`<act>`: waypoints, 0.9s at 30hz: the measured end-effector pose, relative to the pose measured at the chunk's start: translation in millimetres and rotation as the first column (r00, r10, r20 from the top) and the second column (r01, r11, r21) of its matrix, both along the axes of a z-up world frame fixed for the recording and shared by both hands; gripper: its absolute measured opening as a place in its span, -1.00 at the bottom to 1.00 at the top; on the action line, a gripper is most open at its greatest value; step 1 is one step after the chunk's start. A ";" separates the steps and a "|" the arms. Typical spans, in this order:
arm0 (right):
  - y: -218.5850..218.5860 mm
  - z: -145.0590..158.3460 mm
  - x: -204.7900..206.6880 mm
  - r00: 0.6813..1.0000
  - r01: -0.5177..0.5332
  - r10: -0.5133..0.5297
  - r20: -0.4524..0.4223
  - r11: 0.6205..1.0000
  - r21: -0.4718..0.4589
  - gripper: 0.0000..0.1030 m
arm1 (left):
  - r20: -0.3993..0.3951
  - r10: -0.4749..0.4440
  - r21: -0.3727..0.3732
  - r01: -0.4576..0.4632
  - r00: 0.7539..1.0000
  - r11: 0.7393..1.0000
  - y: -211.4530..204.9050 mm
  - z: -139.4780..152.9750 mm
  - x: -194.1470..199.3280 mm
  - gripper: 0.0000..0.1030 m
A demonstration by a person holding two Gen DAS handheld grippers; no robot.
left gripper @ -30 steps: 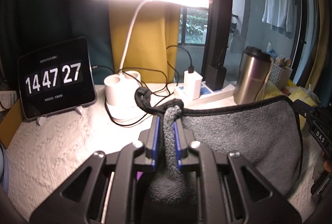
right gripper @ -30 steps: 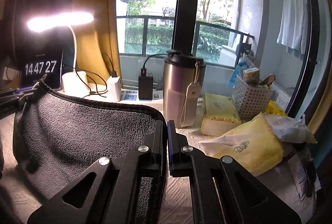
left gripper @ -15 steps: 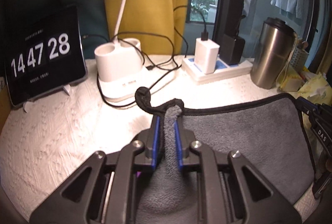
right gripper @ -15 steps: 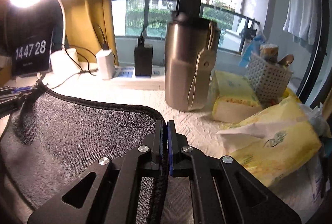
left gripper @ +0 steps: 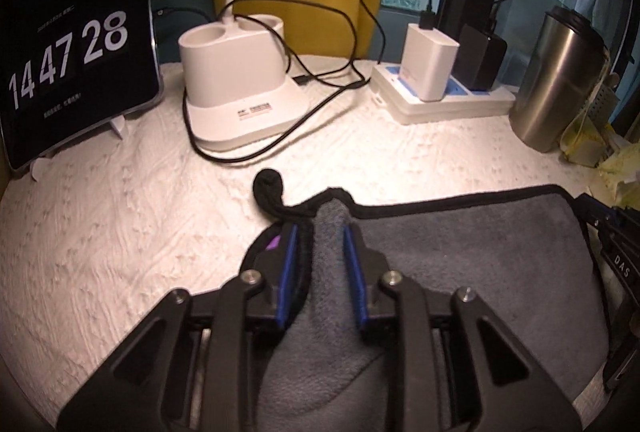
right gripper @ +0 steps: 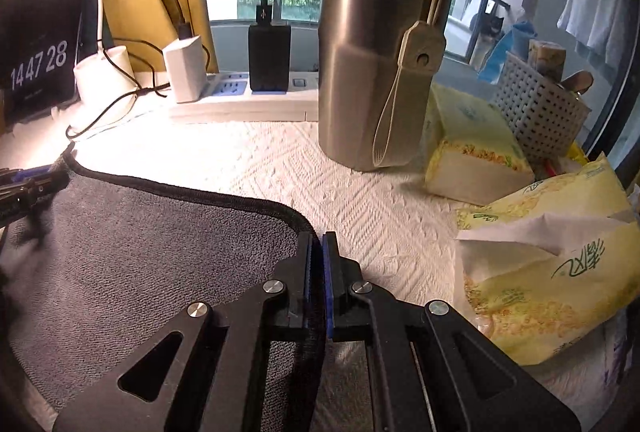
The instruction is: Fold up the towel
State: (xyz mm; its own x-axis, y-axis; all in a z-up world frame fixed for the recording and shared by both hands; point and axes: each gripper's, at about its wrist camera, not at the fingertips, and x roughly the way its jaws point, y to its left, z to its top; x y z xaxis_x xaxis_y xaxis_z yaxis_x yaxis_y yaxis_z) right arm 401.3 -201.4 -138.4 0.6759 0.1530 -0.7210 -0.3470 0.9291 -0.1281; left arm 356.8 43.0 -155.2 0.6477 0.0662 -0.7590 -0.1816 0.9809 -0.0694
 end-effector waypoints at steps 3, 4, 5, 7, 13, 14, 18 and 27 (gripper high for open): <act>0.3 -1.7 1.9 1.000 0.004 -0.004 -0.012 1.000 -0.008 -0.89 | 0.018 0.025 -0.025 -0.024 1.000 0.999 6.6 4.1 -2.4 0.28; 0.3 -1.9 1.6 1.000 0.005 -0.005 -0.015 1.000 -0.010 -0.84 | 0.025 0.030 -0.035 -0.029 0.999 0.999 8.0 5.6 -4.1 0.38; 0.2 -2.0 1.7 1.000 0.007 -0.008 -0.017 1.000 -0.013 -0.75 | 0.032 0.034 -0.038 -0.033 0.999 0.999 9.9 7.1 -5.8 0.39; 1.1 -2.4 1.2 1.000 0.010 -0.010 -0.019 1.000 -0.017 -0.48 | 0.038 0.037 -0.037 -0.036 0.999 0.999 12.0 9.7 -9.9 0.39; 4.9 2.8 -3.5 1.000 0.000 -0.001 -0.022 1.000 -0.014 -0.29 | 0.050 0.050 -0.044 -0.047 0.998 0.998 21.0 14.1 -19.7 0.40; 5.3 4.5 -5.0 1.000 -0.001 0.001 -0.020 1.000 -0.014 -0.29 | 0.055 0.052 -0.042 -0.049 0.997 0.998 22.1 16.0 -23.1 0.40; 6.7 13.9 -12.2 1.000 -0.004 0.004 -0.001 1.000 -0.009 -0.28 | 0.075 0.053 -0.040 -0.050 0.996 0.998 22.3 25.8 -31.6 0.41; 7.4 35.9 -36.7 0.999 -0.002 0.002 0.046 1.000 -0.002 -0.28 | 0.128 0.038 -0.044 -0.033 0.991 0.998 16.9 48.4 -55.9 0.41</act>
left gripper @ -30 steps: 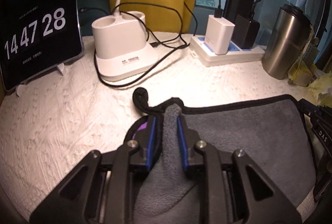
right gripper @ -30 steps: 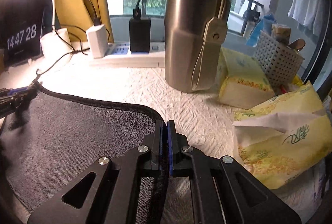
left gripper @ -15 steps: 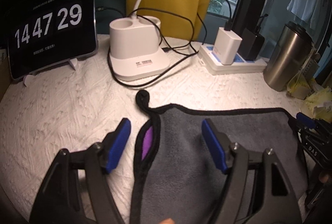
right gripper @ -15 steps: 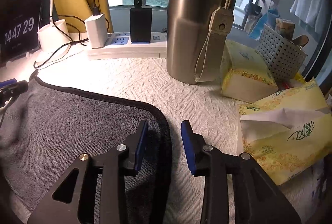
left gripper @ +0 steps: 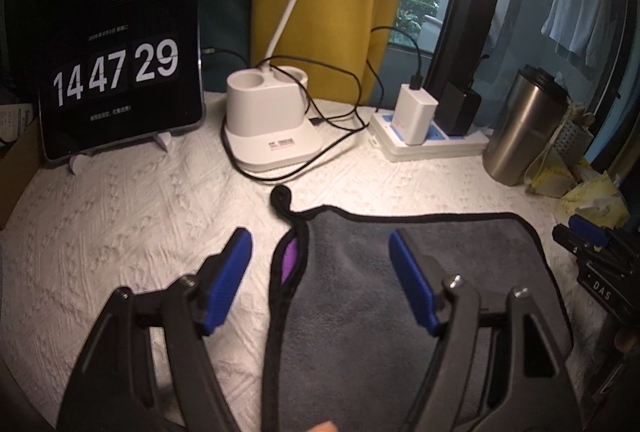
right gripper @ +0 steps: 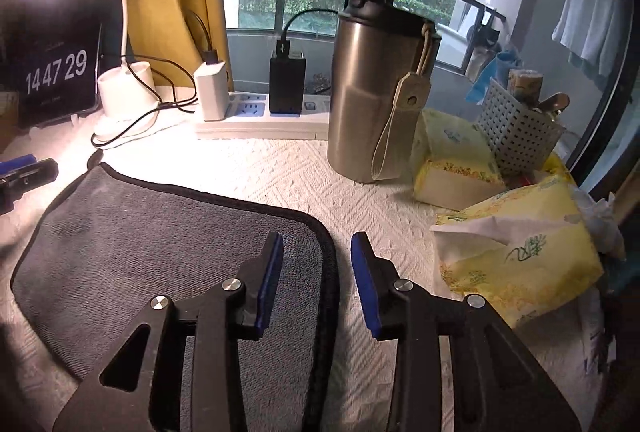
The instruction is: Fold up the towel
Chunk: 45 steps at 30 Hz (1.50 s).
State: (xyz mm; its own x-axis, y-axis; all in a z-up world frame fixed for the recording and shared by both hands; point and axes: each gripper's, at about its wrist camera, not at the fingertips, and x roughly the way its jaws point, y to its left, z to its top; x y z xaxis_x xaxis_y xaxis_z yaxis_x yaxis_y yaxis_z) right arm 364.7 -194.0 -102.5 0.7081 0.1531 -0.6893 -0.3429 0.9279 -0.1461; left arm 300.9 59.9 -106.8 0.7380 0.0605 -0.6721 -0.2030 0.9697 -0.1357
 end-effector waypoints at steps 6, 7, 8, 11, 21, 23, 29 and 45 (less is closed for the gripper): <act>-2.5 15.0 -20.9 0.999 0.005 -0.005 0.034 1.000 0.007 -0.28 | 0.032 -0.008 0.000 0.008 0.999 1.000 -3.1 13.8 -18.3 0.41; -3.0 16.3 -23.5 0.999 0.006 -0.006 0.038 1.000 0.010 -0.28 | 0.038 -0.009 0.002 0.009 0.999 1.000 -4.0 16.3 -21.3 0.41; -3.5 18.7 -27.2 0.999 0.006 -0.007 0.043 1.000 0.013 -0.28 | 0.044 -0.012 0.006 0.012 0.999 1.000 -5.1 19.0 -24.4 0.41; -4.1 24.7 -37.3 0.998 0.005 -0.006 0.056 1.000 0.018 -0.28 | 0.058 -0.015 0.010 0.015 0.998 1.000 -7.7 25.1 -33.9 0.41; -9.7 43.0 -67.3 0.995 0.006 -0.009 0.100 1.000 0.024 -0.28 | 0.095 -0.023 0.011 0.022 0.995 1.000 -13.5 39.7 -62.3 0.41; -10.2 46.1 -73.1 0.994 0.006 -0.009 0.108 1.000 0.025 -0.28 | 0.102 -0.026 0.013 0.024 0.994 1.000 -14.3 42.7 -67.8 0.41; -11.8 53.2 -91.2 0.992 0.009 -0.012 0.128 1.000 0.029 -0.28 | 0.127 -0.033 0.018 0.031 0.991 0.999 -16.0 51.0 -84.9 0.41; -14.7 72.5 -140.5 0.982 0.012 -0.019 0.189 0.999 0.039 -0.28 | 0.201 -0.052 0.026 0.048 0.978 0.999 -21.6 68.3 -129.8 0.41</act>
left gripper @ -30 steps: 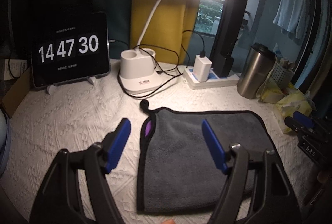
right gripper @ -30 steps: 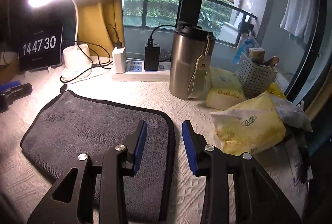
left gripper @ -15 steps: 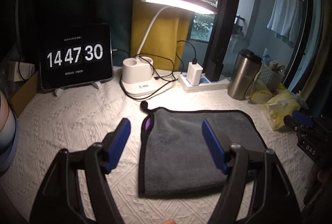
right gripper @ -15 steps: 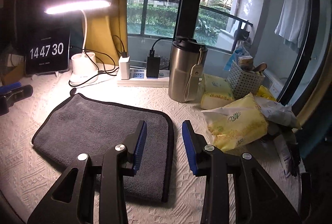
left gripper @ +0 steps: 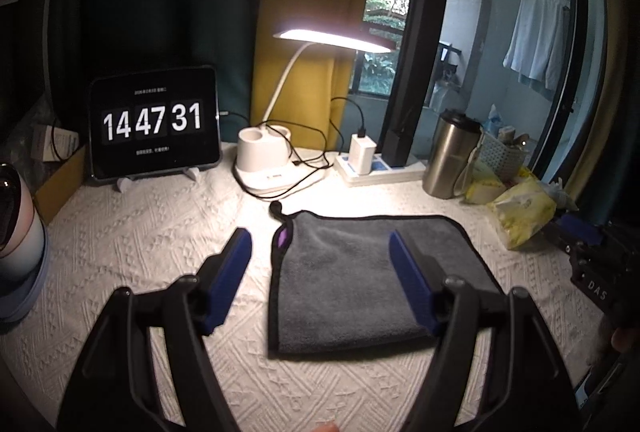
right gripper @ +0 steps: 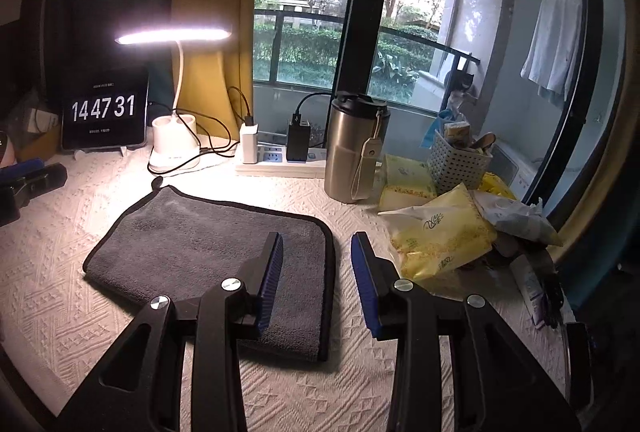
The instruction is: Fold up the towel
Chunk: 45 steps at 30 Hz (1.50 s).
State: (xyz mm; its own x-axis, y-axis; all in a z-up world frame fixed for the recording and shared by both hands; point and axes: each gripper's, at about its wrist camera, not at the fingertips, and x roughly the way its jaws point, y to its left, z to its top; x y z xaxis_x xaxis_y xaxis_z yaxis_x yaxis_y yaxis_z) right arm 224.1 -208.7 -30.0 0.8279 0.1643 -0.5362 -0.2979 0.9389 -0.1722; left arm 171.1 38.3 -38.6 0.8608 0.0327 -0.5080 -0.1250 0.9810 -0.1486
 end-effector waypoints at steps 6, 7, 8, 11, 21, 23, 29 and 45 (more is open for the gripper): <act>1.2 5.1 -17.5 1.000 0.000 0.000 0.017 1.000 -0.006 -0.27 | 0.021 -0.005 0.004 0.005 1.000 1.000 0.9 4.2 -15.6 0.41; 2.1 5.6 -18.9 1.000 0.001 -0.001 0.019 1.000 -0.007 -0.28 | 0.023 -0.006 0.004 0.006 1.000 1.000 1.3 4.7 -17.6 0.41; 2.3 6.5 -21.5 1.000 0.001 -0.001 0.022 1.000 -0.007 -0.28 | 0.026 -0.007 0.005 0.007 1.000 1.000 1.6 5.3 -20.0 0.41; 3.0 9.0 -28.2 1.000 0.002 -0.001 0.030 1.000 -0.006 -0.28 | 0.038 -0.008 0.011 0.007 0.999 1.000 2.4 7.9 -26.9 0.41; 2.4 20.0 -57.7 0.996 -0.010 0.010 0.092 1.000 0.004 -0.27 | 0.105 -0.013 0.036 0.009 0.994 0.999 -2.3 19.2 -56.5 0.41; 1.4 21.5 -64.9 0.994 -0.013 0.012 0.105 1.000 0.006 -0.27 | 0.121 -0.013 0.043 0.008 0.993 0.999 -4.1 21.8 -63.3 0.41; -4.4 23.2 -84.7 0.991 -0.013 0.010 0.135 1.000 0.022 -0.27 | 0.166 -0.031 0.036 0.025 0.986 0.999 -8.5 27.2 -83.9 0.41; -15.2 29.6 -141.6 0.972 -0.019 0.003 0.236 0.997 0.069 -0.27 | 0.285 -0.034 0.070 0.015 0.958 0.997 -18.3 31.0 -139.4 0.41</act>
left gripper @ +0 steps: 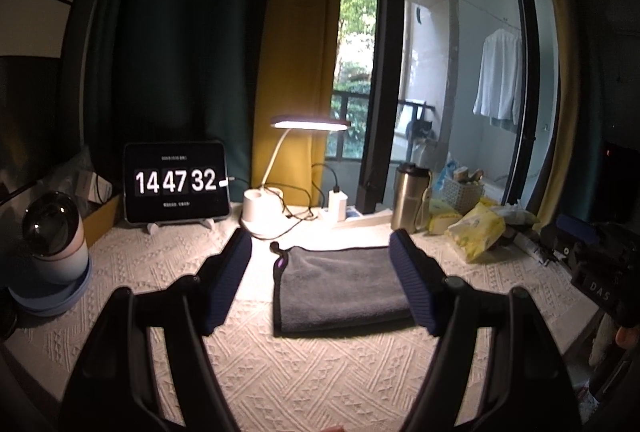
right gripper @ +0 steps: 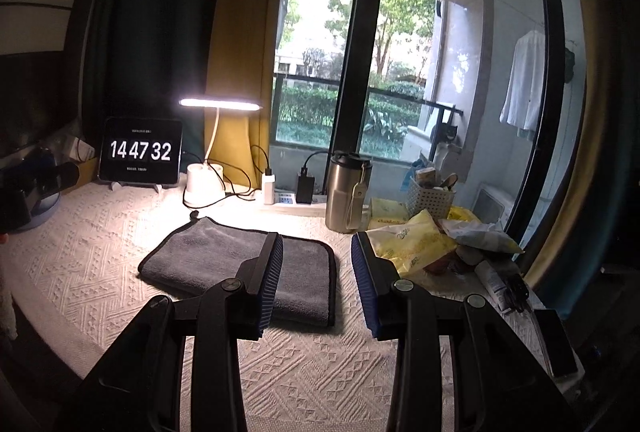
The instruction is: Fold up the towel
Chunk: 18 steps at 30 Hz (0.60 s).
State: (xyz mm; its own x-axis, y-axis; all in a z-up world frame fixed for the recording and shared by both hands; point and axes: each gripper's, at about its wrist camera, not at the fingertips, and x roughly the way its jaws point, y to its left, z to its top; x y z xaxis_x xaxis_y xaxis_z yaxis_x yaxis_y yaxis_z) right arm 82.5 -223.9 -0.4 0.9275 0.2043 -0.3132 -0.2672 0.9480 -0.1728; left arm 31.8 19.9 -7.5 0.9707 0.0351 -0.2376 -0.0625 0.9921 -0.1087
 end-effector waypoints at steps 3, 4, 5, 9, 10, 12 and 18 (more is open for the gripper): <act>-5.4 0.5 -10.4 1.000 0.004 -0.004 0.022 1.000 0.018 -0.27 | 0.031 0.005 -0.001 -0.005 1.000 1.000 -1.3 -2.3 -10.1 0.51; -6.4 0.2 -13.5 1.000 0.005 -0.005 0.028 1.000 0.021 -0.27 | 0.035 0.005 -0.004 -0.005 0.999 1.000 -1.1 -3.4 -12.7 0.67; -7.7 -0.1 -17.6 0.999 0.007 -0.008 0.037 1.000 0.024 -0.26 | 0.040 0.004 -0.008 -0.004 0.999 1.000 -1.0 -4.9 -15.5 0.80; -12.3 -2.1 -30.0 0.998 0.007 -0.009 0.068 0.999 0.039 -0.09 | 0.062 0.008 0.001 -0.008 0.998 1.000 -1.9 -6.4 -26.0 0.85; -13.6 -2.5 -32.6 0.997 0.006 -0.009 0.075 0.999 0.043 0.09 | 0.067 0.016 0.010 -0.017 0.998 1.000 -3.0 -6.6 -28.1 0.86; -14.8 -3.3 -39.0 0.995 0.004 -0.009 0.095 0.998 0.057 0.17 | 0.074 0.043 0.028 -0.045 0.996 0.999 -5.1 -6.9 -32.1 0.86; -10.9 -1.7 -46.4 0.994 -0.003 -0.002 0.112 0.999 0.045 0.18 | 0.092 0.076 0.044 -0.081 0.993 0.996 -5.9 -5.7 -38.6 0.87</act>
State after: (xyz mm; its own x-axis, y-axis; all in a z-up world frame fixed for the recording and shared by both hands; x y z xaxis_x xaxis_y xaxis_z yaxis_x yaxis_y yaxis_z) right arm 36.2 -234.8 -2.1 0.9560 0.2166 -0.1976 -0.2493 0.9553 -0.1589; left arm -6.9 14.0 -13.3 0.9819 0.1212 -0.1453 -0.1324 0.9887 -0.0707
